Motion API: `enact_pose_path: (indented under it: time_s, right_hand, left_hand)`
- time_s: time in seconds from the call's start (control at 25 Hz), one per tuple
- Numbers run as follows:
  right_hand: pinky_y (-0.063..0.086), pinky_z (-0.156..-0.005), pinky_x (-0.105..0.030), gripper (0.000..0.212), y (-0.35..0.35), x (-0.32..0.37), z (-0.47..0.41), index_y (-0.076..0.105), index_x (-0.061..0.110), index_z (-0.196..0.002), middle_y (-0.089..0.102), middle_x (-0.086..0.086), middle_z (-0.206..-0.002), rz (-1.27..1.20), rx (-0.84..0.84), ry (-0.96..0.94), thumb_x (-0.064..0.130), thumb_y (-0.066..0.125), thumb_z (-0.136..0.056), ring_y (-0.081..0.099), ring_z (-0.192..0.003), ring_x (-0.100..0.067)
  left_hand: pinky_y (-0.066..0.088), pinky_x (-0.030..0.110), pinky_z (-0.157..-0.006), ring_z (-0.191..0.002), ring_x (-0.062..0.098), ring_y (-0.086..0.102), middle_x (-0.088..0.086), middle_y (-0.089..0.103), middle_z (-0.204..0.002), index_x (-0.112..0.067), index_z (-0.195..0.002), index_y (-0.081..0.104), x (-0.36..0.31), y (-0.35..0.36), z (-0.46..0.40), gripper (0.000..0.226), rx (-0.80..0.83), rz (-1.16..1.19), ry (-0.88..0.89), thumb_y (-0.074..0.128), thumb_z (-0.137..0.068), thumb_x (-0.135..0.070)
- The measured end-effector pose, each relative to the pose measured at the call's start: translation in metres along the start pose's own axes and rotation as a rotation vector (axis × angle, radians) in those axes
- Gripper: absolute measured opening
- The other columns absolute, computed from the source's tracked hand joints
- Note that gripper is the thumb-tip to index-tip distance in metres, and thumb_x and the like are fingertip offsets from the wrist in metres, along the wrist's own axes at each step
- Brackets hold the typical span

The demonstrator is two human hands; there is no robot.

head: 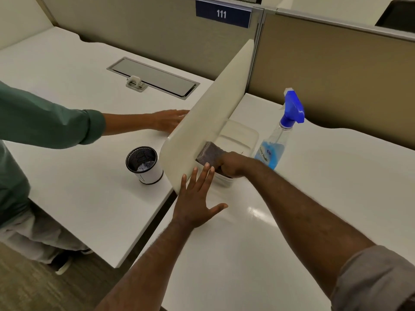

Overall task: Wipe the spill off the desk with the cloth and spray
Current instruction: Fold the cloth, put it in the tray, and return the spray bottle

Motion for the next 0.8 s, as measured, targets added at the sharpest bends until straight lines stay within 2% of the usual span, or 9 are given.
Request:
enact_pose_path:
  time_s: [0.08,0.2,0.28,0.32,0.4,0.52,0.64,0.72,0.8]
  right_hand:
    - [0.052,-0.085,-0.035,0.029,0.000,-0.007,0.018,0.066,0.013,-0.116,0.069,-0.009,-0.113,-0.205,-0.365,0.021,0.025,0.048,-0.095,0.063,-0.099,-0.024]
    - [0.056,-0.077,-0.034,0.024,0.026,-0.031,0.068,0.063,0.016,-0.108,0.069,-0.001,-0.099,-0.473,-1.140,0.071,0.027,0.057,-0.088,0.061,-0.086,-0.011]
    - [0.054,-0.075,-0.032,0.039,0.045,-0.052,0.093,0.053,0.012,-0.110,0.058,-0.004,-0.104,-0.535,-1.428,0.247,0.034,0.069,-0.082,0.054,-0.090,-0.011]
    - [0.053,-0.077,-0.034,0.053,0.047,-0.064,0.097,0.049,0.011,-0.113,0.053,-0.006,-0.109,-0.569,-1.472,0.366,0.041,0.073,-0.078,0.052,-0.095,-0.014]
    - [0.052,-0.087,-0.038,0.077,0.040,-0.084,0.094,0.044,0.010,-0.126,0.048,-0.010,-0.123,-0.639,-1.392,0.564,0.051,0.078,-0.071,0.050,-0.110,-0.019]
    - [0.043,-0.100,-0.035,0.094,0.021,-0.099,0.078,0.035,0.014,-0.140,0.043,-0.009,-0.140,-0.707,-1.141,0.591,0.057,0.078,-0.068,0.045,-0.127,-0.020]
    - [0.035,-0.097,-0.024,0.089,0.014,-0.104,0.066,0.036,0.014,-0.142,0.044,-0.006,-0.143,-0.709,-1.044,0.497,0.056,0.074,-0.074,0.045,-0.130,-0.019]
    - [0.039,-0.095,-0.022,0.077,0.016,-0.105,0.062,0.041,0.013,-0.138,0.050,-0.006,-0.138,-0.737,-1.025,0.463,0.048,0.074,-0.078,0.051,-0.125,-0.019]
    - [0.047,-0.096,-0.026,0.064,0.016,-0.104,0.060,0.043,0.014,-0.134,0.055,-0.005,-0.135,-0.777,-1.016,0.448,0.038,0.073,-0.083,0.057,-0.120,-0.020]
  left_hand:
    - [0.000,0.053,-0.121,-0.150,0.019,-0.013,-0.007,-0.014,-0.163,-0.028,-0.155,-0.010,0.000,-0.001,0.000,0.102,0.003,-0.001,-0.003,0.028,-0.080,-0.086]
    - [0.002,0.055,-0.120,-0.150,0.019,-0.013,-0.004,-0.013,-0.164,-0.026,-0.155,-0.008,-0.001,-0.002,0.001,0.100,-0.036,0.013,-0.010,0.030,-0.082,-0.084]
    - [0.002,0.054,-0.119,-0.151,0.019,-0.011,-0.001,-0.012,-0.164,-0.023,-0.156,-0.006,-0.002,0.002,0.008,0.101,-0.064,0.045,-0.027,0.034,-0.083,-0.081]
    - [0.001,0.054,-0.119,-0.151,0.019,-0.010,0.000,-0.011,-0.164,-0.022,-0.156,-0.006,-0.003,0.005,0.014,0.102,-0.059,0.051,-0.032,0.035,-0.083,-0.080]
    - [0.001,0.054,-0.119,-0.151,0.020,-0.011,-0.002,-0.012,-0.164,-0.024,-0.156,-0.008,-0.007,0.014,0.028,0.101,-0.002,0.043,-0.027,0.034,-0.083,-0.081]
    - [0.002,0.057,-0.120,-0.150,0.018,-0.014,-0.005,-0.017,-0.163,-0.029,-0.155,-0.011,-0.014,0.028,0.047,0.101,0.090,0.043,-0.022,0.032,-0.082,-0.083]
    - [0.004,0.057,-0.119,-0.150,0.018,-0.014,-0.005,-0.017,-0.163,-0.027,-0.155,-0.009,-0.019,0.032,0.055,0.102,0.081,0.051,-0.045,0.034,-0.081,-0.082]
    - [0.004,0.057,-0.119,-0.150,0.019,-0.013,-0.003,-0.017,-0.163,-0.025,-0.155,-0.008,-0.020,0.029,0.052,0.103,0.042,0.050,-0.054,0.036,-0.081,-0.081]
    - [0.003,0.056,-0.118,-0.151,0.020,-0.010,-0.002,-0.013,-0.164,-0.023,-0.156,-0.006,-0.020,0.021,0.043,0.104,-0.020,0.064,-0.056,0.038,-0.081,-0.081]
Point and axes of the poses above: each hand's wrist, its own z-axis away from the middle knuckle, its own y-axis out of the palm, x = y × z, the point moved 2 cm from there along -z, towards the middle knuckle
